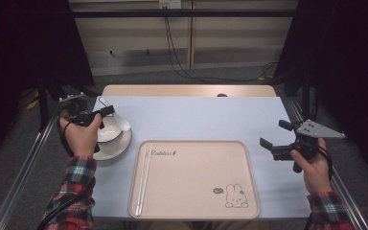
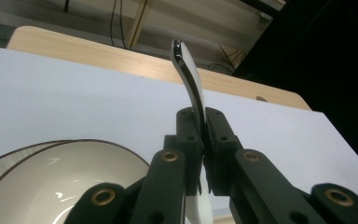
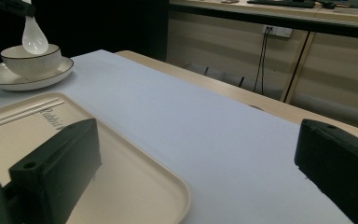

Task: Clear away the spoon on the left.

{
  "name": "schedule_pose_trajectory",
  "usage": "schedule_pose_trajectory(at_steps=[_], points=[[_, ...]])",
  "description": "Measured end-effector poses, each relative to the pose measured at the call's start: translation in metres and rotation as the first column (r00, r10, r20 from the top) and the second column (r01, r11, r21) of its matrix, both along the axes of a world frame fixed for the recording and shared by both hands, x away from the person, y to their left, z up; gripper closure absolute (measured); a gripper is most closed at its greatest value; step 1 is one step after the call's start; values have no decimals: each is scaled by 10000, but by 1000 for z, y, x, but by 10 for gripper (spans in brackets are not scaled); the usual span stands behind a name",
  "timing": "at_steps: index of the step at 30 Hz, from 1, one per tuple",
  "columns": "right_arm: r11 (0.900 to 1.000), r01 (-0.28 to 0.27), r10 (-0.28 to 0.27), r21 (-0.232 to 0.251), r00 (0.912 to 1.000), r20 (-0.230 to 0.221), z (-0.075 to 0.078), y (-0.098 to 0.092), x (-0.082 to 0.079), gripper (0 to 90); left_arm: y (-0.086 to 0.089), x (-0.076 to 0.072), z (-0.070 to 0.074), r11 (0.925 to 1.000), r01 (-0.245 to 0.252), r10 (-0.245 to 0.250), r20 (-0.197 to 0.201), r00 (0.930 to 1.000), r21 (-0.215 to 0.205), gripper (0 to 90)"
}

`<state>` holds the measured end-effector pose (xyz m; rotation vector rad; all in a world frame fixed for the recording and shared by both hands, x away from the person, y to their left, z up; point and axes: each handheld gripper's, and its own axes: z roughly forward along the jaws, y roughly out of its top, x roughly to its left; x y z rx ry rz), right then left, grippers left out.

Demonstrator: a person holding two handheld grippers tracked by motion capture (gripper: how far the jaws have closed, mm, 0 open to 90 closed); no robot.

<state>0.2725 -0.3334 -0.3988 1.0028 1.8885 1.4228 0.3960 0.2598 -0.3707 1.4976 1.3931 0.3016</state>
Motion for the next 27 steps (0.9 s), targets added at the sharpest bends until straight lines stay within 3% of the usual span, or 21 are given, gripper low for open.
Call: schedule_pose_trajectory(at_steps=[1, 14, 23, 27], points=[[10000, -21, 21, 4, 10000, 9, 0, 0, 0, 0, -1, 0, 1, 9997, 188, -187, -60, 9998, 139, 861], [10000, -67, 67, -23, 10000, 16, 0, 1, 0, 0, -26, -4, 3, 9933, 1157, -1158, -206, 9931, -60, 862], [10000, -38, 38, 18, 10000, -12, 0, 0, 0, 0, -44, -7, 5, 9826, 1856, -1857, -252, 9823, -46, 861], [10000, -53, 53, -5, 10000, 28, 0, 0, 0, 0, -52, -8, 0, 9737, 2279, -2274, -505, 9725, 43, 862]])
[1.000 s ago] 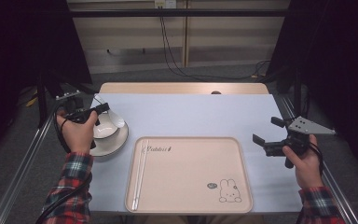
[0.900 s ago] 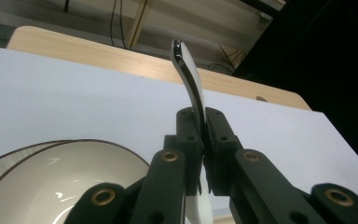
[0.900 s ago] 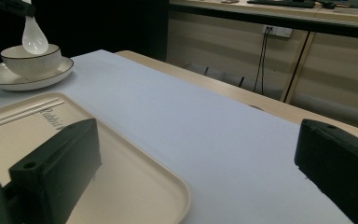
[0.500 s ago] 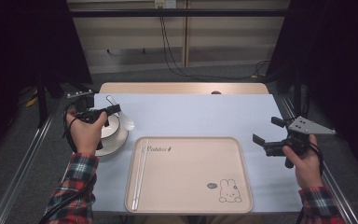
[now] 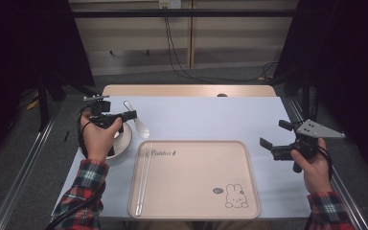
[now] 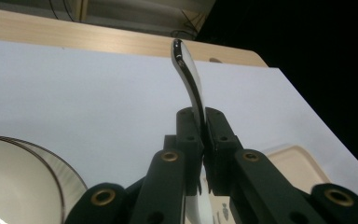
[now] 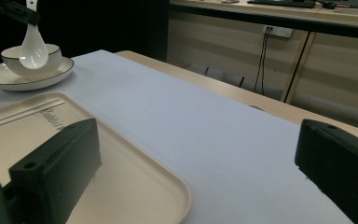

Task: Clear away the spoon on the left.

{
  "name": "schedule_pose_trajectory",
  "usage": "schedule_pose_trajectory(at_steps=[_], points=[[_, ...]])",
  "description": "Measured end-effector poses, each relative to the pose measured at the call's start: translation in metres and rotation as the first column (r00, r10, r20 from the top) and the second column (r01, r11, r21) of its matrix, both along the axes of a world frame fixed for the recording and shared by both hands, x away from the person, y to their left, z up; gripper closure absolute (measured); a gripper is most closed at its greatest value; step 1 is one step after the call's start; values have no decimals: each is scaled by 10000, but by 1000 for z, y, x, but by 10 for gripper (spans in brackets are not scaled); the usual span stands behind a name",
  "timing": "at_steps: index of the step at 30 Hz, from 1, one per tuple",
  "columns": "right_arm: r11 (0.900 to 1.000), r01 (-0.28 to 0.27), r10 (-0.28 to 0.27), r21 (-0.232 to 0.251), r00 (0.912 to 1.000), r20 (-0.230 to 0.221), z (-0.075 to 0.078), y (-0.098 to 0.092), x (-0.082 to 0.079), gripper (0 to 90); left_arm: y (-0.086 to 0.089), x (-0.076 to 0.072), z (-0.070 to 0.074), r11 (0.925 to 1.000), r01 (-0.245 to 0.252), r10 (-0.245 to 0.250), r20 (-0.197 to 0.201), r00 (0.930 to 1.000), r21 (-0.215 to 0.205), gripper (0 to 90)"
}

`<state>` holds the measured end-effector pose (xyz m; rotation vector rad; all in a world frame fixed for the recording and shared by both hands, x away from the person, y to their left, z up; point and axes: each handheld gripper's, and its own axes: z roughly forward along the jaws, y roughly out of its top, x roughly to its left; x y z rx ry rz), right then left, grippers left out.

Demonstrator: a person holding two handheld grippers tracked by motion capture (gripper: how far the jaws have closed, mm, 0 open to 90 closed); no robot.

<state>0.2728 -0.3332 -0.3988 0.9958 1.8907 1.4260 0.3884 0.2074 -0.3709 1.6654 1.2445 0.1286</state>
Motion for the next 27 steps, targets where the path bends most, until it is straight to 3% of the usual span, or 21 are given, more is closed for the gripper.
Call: schedule_pose_trajectory(at_steps=[11, 18, 27], points=[[10000, -25, 25, 33, 10000, -44, 0, 0, 0, 0, -16, -6, -7, 9965, 792, -781, -396, 9962, 266, 862], [10000, -31, 31, 22, 10000, -23, 0, 0, 0, 0, -23, -10, -14, 9900, 1332, -1301, -652, 9894, 457, 862], [10000, -19, 19, -5, 10000, -43, 0, 0, 0, 0, -29, -13, -25, 9839, 1658, -1591, -966, 9825, 659, 862]])
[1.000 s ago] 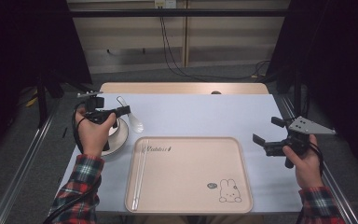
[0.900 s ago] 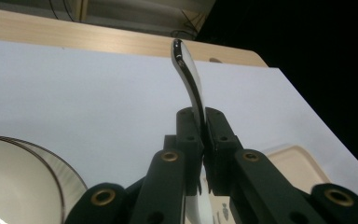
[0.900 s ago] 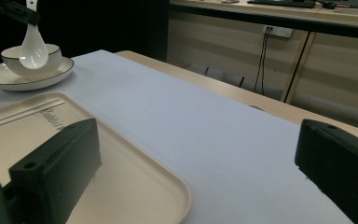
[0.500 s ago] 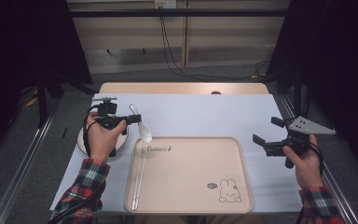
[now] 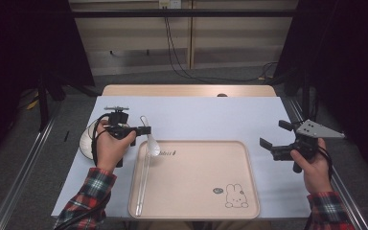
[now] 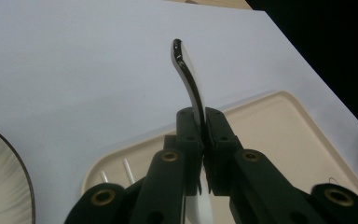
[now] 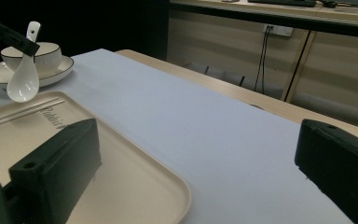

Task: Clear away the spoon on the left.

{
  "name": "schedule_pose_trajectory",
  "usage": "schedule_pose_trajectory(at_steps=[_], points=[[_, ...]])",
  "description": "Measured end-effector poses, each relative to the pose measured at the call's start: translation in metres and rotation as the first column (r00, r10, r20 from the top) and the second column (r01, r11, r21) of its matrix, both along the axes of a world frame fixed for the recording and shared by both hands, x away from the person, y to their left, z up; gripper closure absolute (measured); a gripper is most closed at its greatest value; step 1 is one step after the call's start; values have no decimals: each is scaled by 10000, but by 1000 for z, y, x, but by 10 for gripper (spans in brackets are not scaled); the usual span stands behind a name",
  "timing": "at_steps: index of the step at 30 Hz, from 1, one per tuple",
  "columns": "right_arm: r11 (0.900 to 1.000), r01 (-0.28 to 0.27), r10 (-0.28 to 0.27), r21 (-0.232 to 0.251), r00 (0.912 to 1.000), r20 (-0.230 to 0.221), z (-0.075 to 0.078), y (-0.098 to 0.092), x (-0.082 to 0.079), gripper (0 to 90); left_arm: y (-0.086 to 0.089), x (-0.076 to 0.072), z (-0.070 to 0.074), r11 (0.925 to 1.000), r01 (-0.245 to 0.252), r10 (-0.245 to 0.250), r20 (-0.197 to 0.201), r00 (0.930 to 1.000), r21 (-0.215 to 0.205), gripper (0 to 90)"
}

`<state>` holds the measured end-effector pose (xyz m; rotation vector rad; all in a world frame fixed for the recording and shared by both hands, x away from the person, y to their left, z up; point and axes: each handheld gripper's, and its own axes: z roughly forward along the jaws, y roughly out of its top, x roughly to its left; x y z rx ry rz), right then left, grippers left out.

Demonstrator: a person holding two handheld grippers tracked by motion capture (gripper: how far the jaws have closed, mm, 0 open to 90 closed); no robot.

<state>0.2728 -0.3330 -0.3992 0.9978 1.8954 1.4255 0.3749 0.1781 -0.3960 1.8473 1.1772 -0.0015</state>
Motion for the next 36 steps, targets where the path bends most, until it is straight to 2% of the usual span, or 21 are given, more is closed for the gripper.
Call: schedule_pose_trajectory(at_steps=[8, 16, 17, 19, 25, 27, 29, 32, 36], points=[[10000, -4, 4, -30, 10000, 10, 0, 0, 0, 0, -9, -8, -10, 9988, 463, -458, -315, 9985, 136, 861], [10000, 48, -48, 50, 10000, -37, 0, 0, 0, 0, -15, -12, -24, 9975, 677, -662, -611, 9959, 223, 861], [10000, 21, -21, 50, 10000, -40, 0, 0, 0, 0, -16, -12, -25, 9982, 591, -581, -622, 9964, 142, 862], [10000, -4, 4, -14, 10000, -7, 0, 0, 0, 0, -16, -13, -27, 9969, 753, -737, -695, 9949, 213, 861], [10000, -23, 23, -28, 10000, 19, 0, 0, 0, 0, -20, -16, -34, 9978, 656, -650, -790, 9948, 50, 861], [10000, -15, 15, -33, 10000, 27, 0, 0, 0, 0, -21, -16, -37, 9970, 768, -755, -844, 9936, 122, 861], [10000, -6, 7, -18, 10000, 22, 0, 0, 0, 0, -22, -17, -38, 9976, 693, -696, -920, 9933, -62, 861], [10000, 67, -67, 51, 10000, -48, 0, 0, 0, 0, -24, -17, -39, 9965, 824, -831, -984, 9917, -112, 861], [10000, 68, -68, 34, 10000, -14, 0, 0, 0, 0, -25, -17, -40, 9963, 857, -855, -821, 9929, -13, 860]])
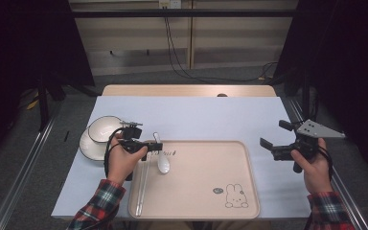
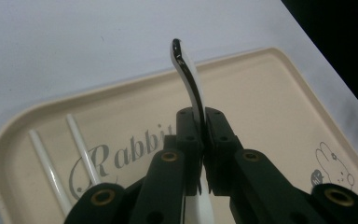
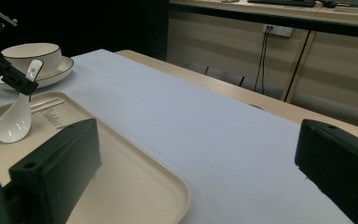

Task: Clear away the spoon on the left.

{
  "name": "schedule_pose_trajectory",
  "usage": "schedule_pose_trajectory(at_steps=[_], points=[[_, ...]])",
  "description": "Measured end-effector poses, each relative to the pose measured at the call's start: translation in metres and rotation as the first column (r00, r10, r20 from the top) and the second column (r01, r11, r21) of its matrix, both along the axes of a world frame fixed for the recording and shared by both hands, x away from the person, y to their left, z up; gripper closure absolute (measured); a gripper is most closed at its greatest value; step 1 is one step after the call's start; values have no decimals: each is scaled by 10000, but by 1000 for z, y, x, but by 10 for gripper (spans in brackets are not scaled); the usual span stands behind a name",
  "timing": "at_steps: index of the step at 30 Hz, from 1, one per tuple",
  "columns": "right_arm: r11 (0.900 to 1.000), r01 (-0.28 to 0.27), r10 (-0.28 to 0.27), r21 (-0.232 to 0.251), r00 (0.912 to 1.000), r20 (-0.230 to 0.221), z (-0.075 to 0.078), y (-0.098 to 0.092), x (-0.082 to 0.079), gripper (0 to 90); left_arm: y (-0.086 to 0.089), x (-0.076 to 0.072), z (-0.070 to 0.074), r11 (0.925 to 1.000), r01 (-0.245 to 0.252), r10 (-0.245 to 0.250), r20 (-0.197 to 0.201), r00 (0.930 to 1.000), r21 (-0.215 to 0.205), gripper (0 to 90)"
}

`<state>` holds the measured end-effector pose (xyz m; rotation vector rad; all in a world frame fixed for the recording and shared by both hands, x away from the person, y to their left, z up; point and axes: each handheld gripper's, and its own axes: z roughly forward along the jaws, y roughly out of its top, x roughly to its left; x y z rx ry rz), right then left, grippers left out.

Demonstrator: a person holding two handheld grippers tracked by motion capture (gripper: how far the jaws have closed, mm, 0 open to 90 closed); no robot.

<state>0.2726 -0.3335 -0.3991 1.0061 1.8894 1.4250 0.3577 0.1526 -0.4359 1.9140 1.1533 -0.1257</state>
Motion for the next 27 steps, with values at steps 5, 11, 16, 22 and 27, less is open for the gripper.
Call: schedule_pose_trajectory(at_steps=[5, 11, 16, 22, 27], points=[[9999, -55, 55, -108, 10000, -18, 0, 1, 0, 0, -6, -2, -3, 10000, 64, -64, -2, 10000, -39, 857], [9999, -76, 76, -86, 10000, 37, 0, 0, 0, 0, -10, -2, -12, 9999, 141, -141, -80, 9999, -26, 845], [9999, -92, 92, -50, 10000, 0, 0, 0, 0, 0, -11, -2, -21, 9999, 47, -45, -168, 9998, 116, 821], [9999, -73, 72, -98, 10000, -34, -1, 0, 0, 0, -11, -1, -30, 9995, -104, 115, -340, 9994, 298, 783], [9999, -101, 100, -102, 9999, -75, -1, 1, 0, 0, -9, -1, -35, 9989, -233, 250, -411, 9988, 412, 767]])
